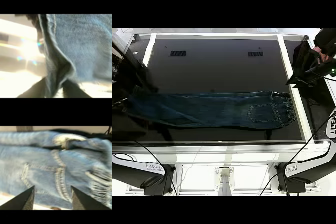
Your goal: Fold the clothes and pants, and hang the long-sleeved shirts on hangers.
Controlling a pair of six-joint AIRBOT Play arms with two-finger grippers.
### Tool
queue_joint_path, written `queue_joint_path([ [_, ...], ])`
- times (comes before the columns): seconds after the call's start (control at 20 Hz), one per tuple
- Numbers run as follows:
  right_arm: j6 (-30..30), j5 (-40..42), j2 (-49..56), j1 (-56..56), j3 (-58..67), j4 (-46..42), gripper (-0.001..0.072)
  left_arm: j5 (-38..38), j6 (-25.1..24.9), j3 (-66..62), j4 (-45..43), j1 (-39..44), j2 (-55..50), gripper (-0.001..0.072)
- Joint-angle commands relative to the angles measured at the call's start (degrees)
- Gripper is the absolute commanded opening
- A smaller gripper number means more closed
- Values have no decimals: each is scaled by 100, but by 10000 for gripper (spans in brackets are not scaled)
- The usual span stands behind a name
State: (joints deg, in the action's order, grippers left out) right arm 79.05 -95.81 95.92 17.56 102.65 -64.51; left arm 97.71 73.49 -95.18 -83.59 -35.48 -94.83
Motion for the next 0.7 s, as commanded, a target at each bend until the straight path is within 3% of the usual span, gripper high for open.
queue_joint_path([
  [0.0, -221, -136, 4, -577, 4, -20, 466, 127, -20, 385, 15, -260, 380, 302],
  [0.25, -376, -57, 46, -1161, 4, -87, 466, -417, -223, 643, 1060, -1119, 800, 303],
  [0.4, -372, 7, 87, -1331, -92, -85, 466, -922, -918, 662, 2380, -1530, 715, 306],
  [0.45, -363, 33, 85, -1394, -175, -81, 466, -1084, -1080, 662, 2507, -1532, 660, 357],
  [0.5, -352, 52, 85, -1471, -269, -81, 466, -1279, -1163, 662, 2472, -1484, 581, 471],
  [0.65, -339, 240, 87, -1687, -520, -85, 466, -1845, -1469, 662, 2347, -1283, 260, 489],
])
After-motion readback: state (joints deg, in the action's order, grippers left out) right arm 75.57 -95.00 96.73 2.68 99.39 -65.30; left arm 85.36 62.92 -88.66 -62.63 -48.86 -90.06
